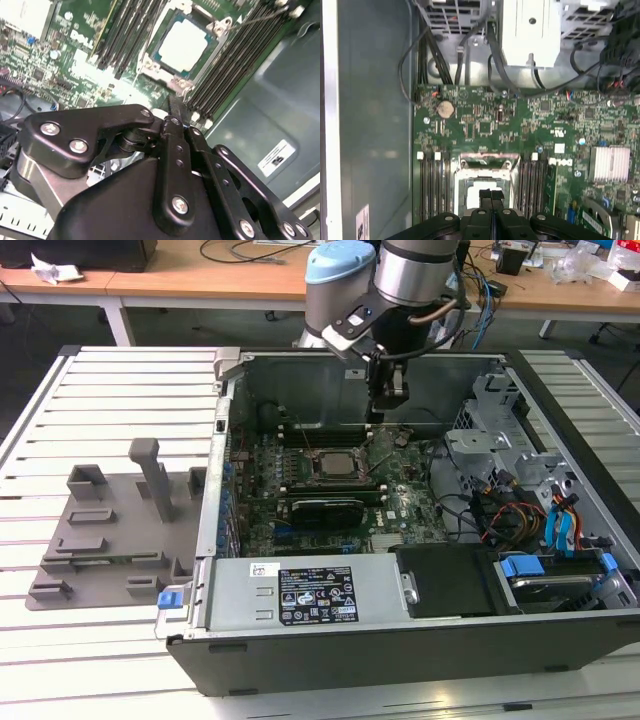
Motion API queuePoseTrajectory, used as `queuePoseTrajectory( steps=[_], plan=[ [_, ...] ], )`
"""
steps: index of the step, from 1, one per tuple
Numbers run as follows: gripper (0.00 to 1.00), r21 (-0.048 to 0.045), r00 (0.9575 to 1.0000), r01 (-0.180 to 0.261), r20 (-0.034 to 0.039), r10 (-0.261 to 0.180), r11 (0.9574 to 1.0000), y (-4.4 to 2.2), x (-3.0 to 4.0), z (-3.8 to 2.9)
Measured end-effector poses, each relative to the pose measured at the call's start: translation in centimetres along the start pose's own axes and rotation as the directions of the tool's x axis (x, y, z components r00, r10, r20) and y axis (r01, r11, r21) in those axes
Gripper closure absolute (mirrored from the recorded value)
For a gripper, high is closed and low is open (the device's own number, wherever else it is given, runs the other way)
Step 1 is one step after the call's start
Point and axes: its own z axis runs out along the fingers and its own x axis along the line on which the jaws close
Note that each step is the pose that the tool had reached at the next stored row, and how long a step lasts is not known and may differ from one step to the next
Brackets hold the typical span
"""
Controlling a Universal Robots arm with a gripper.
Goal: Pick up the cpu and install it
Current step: 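Close the cpu cover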
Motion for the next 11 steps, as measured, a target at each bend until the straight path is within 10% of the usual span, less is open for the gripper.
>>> queuePoseTrajectory(
  steps=[11],
  plan=[
    [0.89, 0.0, 1.0, 0.0, 0.0003, 0.0, 1.0, 3.89, -0.1, -0.21]
  ],
)
